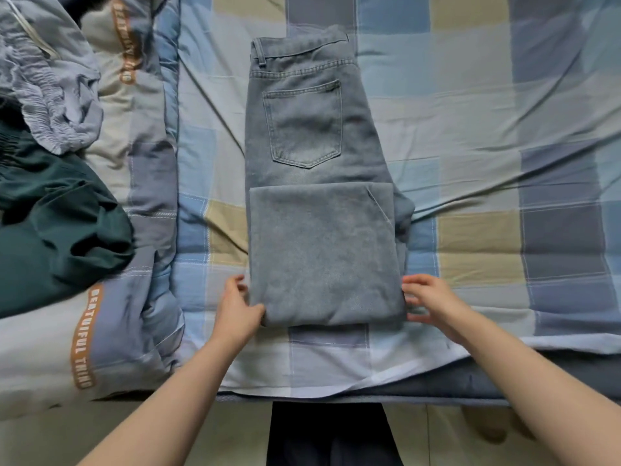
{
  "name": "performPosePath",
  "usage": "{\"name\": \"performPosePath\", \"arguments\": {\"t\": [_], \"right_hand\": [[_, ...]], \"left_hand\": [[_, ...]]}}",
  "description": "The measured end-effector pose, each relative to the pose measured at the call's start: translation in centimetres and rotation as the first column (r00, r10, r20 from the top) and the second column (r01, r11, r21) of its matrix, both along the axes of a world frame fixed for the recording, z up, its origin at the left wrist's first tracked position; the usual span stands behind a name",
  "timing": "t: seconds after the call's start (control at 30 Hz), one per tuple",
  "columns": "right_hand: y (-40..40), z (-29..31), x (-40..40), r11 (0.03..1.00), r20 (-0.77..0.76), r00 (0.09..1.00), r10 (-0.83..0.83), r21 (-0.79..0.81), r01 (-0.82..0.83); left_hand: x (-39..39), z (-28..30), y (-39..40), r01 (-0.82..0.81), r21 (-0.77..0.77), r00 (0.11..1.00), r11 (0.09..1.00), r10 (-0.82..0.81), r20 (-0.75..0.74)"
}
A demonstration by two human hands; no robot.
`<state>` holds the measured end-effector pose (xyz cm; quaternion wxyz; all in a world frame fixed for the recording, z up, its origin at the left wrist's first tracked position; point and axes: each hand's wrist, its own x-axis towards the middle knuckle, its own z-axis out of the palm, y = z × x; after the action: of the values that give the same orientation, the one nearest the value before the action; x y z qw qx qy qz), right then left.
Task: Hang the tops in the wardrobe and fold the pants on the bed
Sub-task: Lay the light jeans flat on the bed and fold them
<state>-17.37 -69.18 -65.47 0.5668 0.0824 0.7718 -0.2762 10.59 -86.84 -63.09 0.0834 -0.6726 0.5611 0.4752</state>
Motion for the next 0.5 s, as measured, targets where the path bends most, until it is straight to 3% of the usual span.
{"name": "performPosePath", "arguments": {"t": [0.07,0.13,0.2,0.33,0.5], "right_hand": [[-1.7,0.0,-1.2,1.0,-0.043,0.999,0.013,-0.003,-0.013],[-3.5,0.0,-2.8,1.0,-0.109,0.994,0.023,-0.009,-0.024],[-5.3,-0.1,-4.5,0.999,-0.201,0.979,0.03,-0.014,-0.034],[-7.8,-0.9,-7.8,0.987,-0.375,0.914,0.156,0.015,-0.162],[-9.5,-0.9,-10.0,0.982,-0.355,0.918,0.179,0.014,-0.186]], "left_hand": [[-2.7,0.8,-1.3,0.167,-0.219,0.985,0.961,-0.153,0.076],[-6.1,1.6,-2.9,0.366,-0.417,0.93,0.832,-0.348,0.121],[-9.8,1.7,-4.7,0.503,-0.516,0.845,0.693,-0.519,0.126],[-17.6,0.6,-7.4,0.689,-0.481,0.668,0.541,-0.732,0.134],[-23.0,-1.2,-8.0,0.881,-0.219,0.467,0.419,-0.844,0.262]]}}
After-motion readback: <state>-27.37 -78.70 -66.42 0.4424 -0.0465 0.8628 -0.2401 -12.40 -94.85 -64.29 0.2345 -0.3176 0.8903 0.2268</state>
